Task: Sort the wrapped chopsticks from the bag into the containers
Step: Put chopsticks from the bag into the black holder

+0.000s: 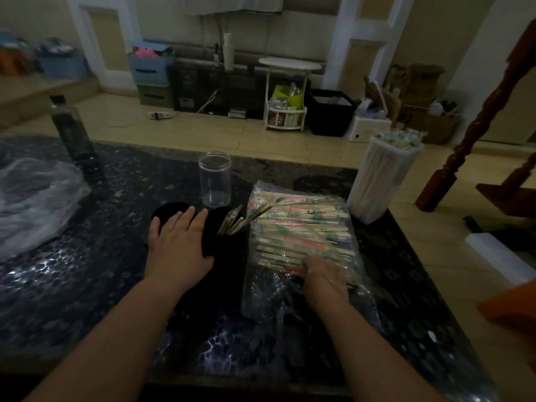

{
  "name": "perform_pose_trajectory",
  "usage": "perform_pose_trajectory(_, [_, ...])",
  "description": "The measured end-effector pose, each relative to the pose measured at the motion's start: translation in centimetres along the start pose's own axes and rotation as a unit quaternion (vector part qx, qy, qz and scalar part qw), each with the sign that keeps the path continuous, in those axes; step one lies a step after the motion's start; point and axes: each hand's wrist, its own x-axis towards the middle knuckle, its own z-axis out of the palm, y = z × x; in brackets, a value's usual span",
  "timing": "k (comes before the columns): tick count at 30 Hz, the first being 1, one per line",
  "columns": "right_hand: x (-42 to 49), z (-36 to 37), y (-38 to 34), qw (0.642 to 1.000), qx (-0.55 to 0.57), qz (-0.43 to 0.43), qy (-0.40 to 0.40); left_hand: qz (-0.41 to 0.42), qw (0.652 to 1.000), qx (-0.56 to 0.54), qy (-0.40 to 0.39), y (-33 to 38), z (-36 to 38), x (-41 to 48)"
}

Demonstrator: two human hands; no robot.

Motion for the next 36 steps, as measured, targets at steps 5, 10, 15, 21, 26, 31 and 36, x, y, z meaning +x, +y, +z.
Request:
perform_pose_trajectory(5, [-0.4, -0.4, 0.2, 0.998, -0.019, -0.044, 0.029, 0.003, 1.0, -0.001, 0.001, 0.0, 0.0, 0.0])
perform_pose_trajectory(10, [-0.4, -0.6, 0.0, 0.999, 0.016, -0.046, 0.003, 0.005, 1.0, -0.004, 0.005, -0.1, 0.1, 0.0])
perform_pose_trajectory(15, [-0.8, -0.4, -0.3, 0.999, 0.025, -0.035, -0.012, 0.005, 1.0, -0.003, 0.004, -0.1, -0.1, 0.0])
perform_pose_trajectory(21, [-1.0, -0.8, -0.3, 1.0, 0.009, -0.025, -0.014, 0.004, 1.0, 0.005, 0.001, -0.1, 0.0, 0.1])
perform_pose_trajectory(26, [-1.2, -1.2, -0.3, 0.999, -0.004, -0.023, -0.023, 0.005, 1.0, 0.006, 0.006, 0.0, 0.0, 0.1])
perform_pose_trajectory(31, [-1.3, -2.3, -0.7, 0.999, -0.016, 0.0, -0.037, 0.006, 1.0, 0.009, 0.007, 0.0, 0.1, 0.2])
perform_pose_trajectory(36, [-1.3, -4.1, -1.4, 0.989, -0.091, -0.025, -0.11, 0.004, 1.0, 0.001, 0.005, -0.1, 0.2, 0.3])
